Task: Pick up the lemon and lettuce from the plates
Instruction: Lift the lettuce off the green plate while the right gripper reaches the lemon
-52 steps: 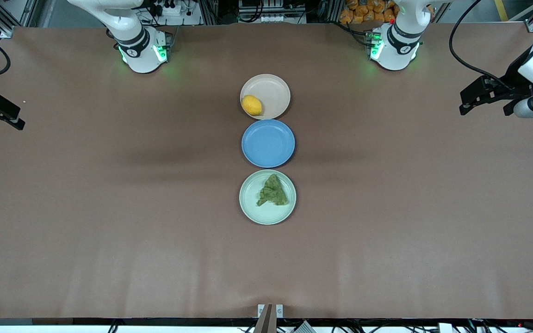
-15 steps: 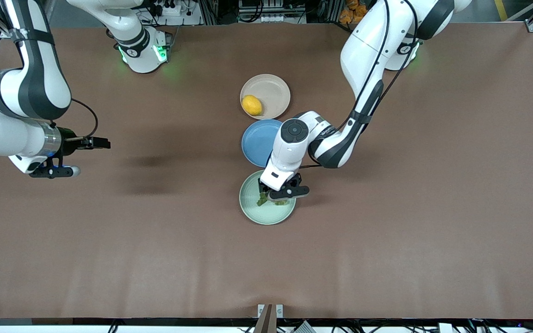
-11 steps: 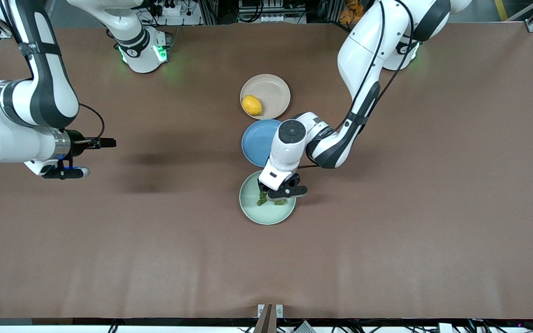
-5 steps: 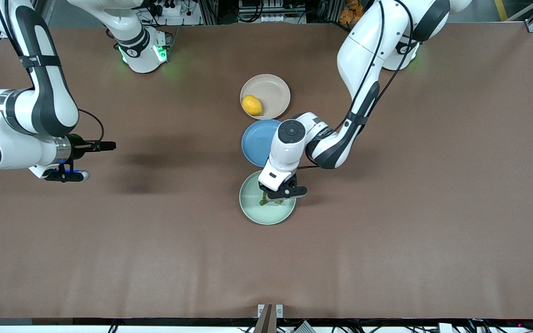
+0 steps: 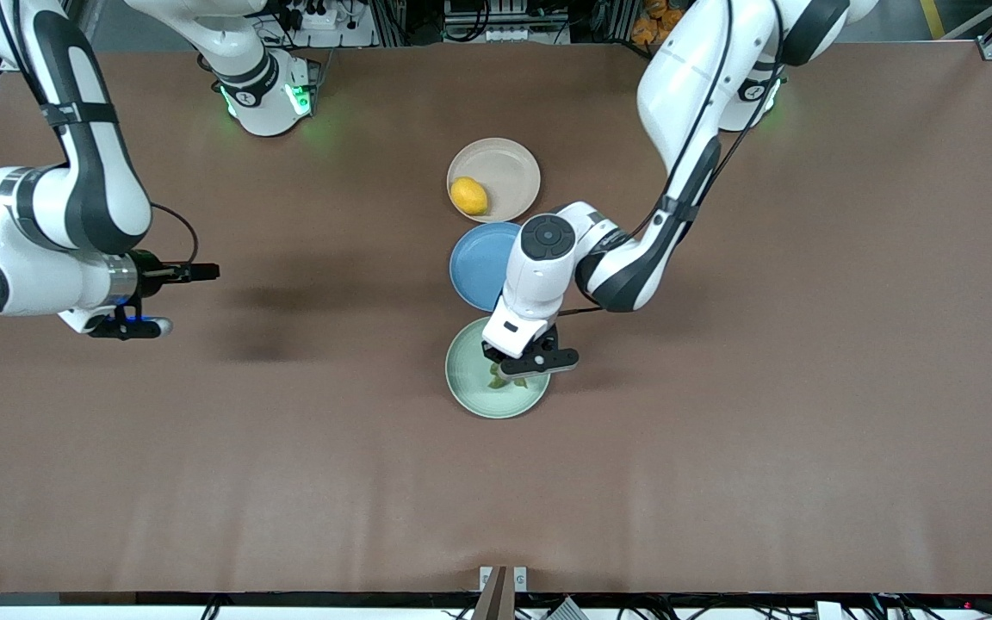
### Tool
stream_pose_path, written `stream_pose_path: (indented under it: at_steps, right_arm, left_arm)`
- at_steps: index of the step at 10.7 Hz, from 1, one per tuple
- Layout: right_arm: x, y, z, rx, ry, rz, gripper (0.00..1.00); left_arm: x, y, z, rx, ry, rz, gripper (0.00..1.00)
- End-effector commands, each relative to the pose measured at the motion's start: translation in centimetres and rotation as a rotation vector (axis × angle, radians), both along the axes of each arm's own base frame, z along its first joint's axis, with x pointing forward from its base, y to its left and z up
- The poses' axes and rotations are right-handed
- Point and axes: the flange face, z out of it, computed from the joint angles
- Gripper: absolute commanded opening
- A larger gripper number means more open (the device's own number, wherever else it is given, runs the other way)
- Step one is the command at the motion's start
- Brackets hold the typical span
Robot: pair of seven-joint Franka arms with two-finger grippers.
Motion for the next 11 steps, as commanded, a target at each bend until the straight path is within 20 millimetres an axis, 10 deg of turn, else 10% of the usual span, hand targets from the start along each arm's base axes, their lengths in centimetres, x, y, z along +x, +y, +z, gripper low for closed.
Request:
stream_pose_path:
  at_steps: [1, 6, 11]
  right_arm:
    - [-0.4, 6.0, 1.3, 0.071, 0.003, 0.093, 1.0]
    - [-2.5, 18.4, 3.6, 0.115, -0.029, 0.197, 1.0]
    - [-9.6, 35.8, 2.3, 0.05, -0.065, 0.372, 1.0]
  left_arm:
    - [2.6, 5.0, 8.7, 0.045, -0.031, 0.063, 0.0]
    - [4.9, 14.7, 16.5, 0.178, 0.015, -0.086, 0.0]
    - [4.1, 28.7, 16.0, 0.281, 0.103, -0.224, 0.0]
